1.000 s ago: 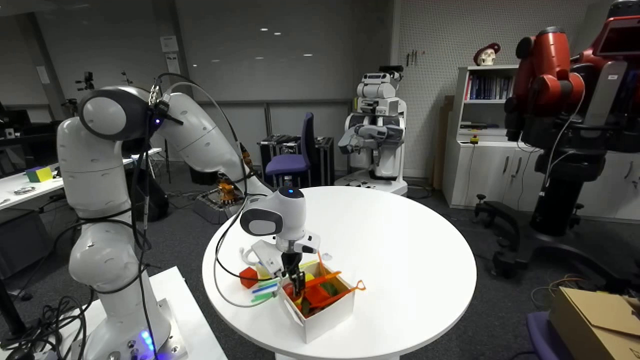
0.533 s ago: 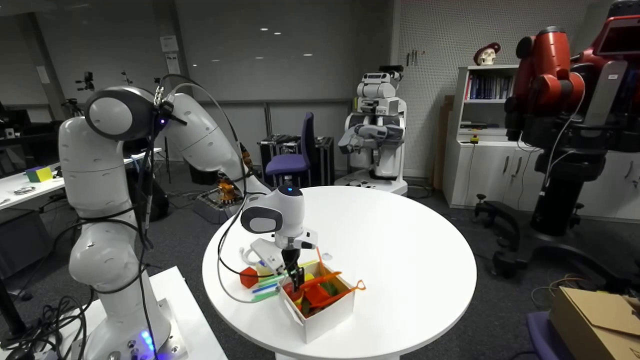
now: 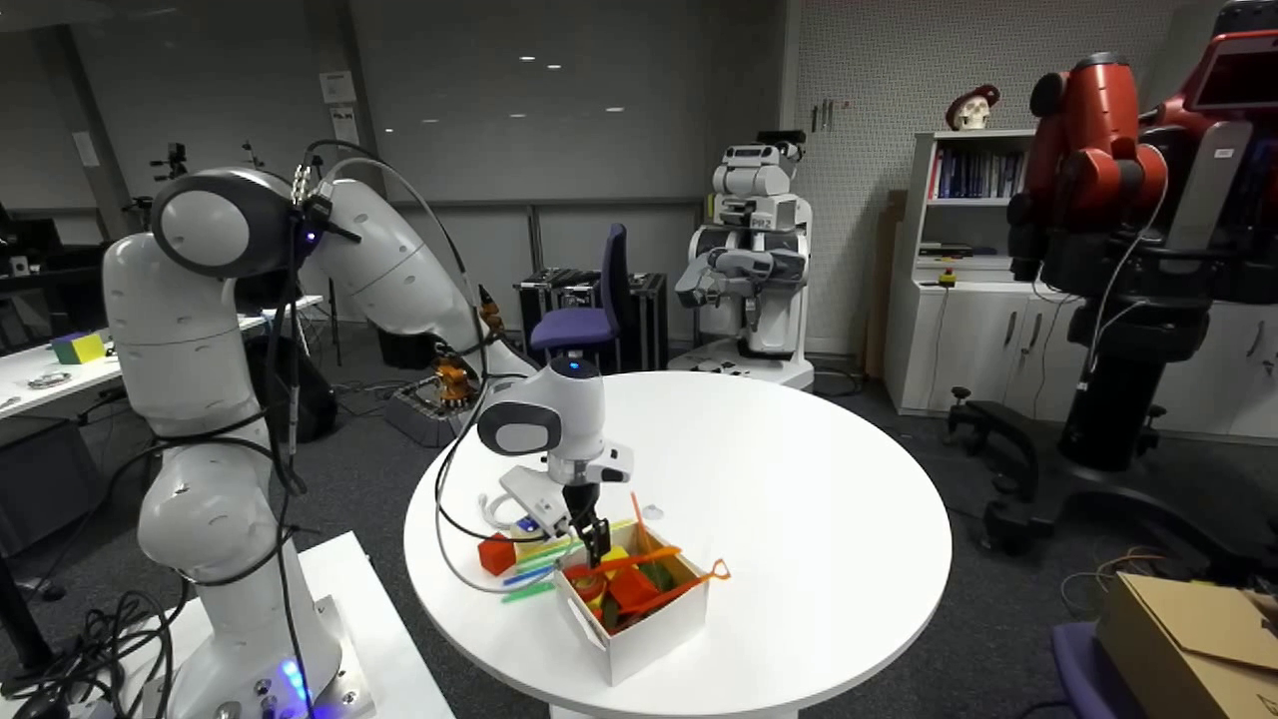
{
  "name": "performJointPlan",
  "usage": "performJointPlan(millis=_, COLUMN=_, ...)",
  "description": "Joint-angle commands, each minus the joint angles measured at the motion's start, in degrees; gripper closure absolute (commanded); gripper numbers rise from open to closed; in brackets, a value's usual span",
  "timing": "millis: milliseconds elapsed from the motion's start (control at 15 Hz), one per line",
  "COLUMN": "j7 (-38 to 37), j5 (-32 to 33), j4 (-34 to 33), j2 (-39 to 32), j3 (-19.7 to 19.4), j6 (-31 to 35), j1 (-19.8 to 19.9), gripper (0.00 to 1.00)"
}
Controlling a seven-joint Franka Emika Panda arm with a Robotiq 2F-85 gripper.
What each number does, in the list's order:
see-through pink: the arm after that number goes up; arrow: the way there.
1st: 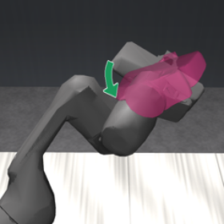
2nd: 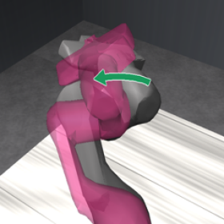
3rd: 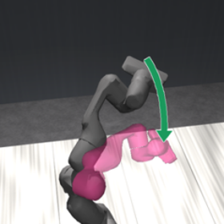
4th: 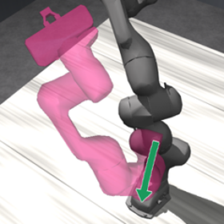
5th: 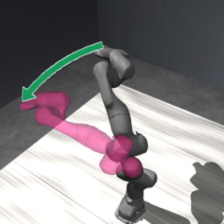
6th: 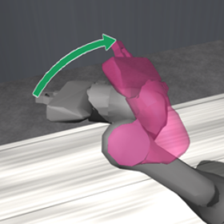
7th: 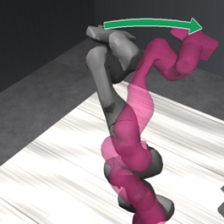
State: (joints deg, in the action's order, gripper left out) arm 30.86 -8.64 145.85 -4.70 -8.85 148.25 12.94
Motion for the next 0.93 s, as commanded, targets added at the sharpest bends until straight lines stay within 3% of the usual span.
performJointPlan(millis=0, j7=-2.05, j5=2.46, j4=5.43, j2=8.04, j3=-0.69, j6=0.56, j1=-0.21, gripper=0.00)
performJointPlan(millis=267, j7=-3.10, j5=4.08, j4=9.55, j2=13.62, j3=-0.54, j6=2.29, j1=-1.50, gripper=0.00)
performJointPlan(millis=533, j7=-5.55, j5=5.96, j4=10.44, j2=14.91, j3=0.21, j6=2.40, j1=-3.87, gripper=0.00)
performJointPlan(millis=867, j7=-10.39, j5=1.50, j4=8.70, j2=12.85, j3=1.52, j6=1.98, j1=-8.39, gripper=0.00)
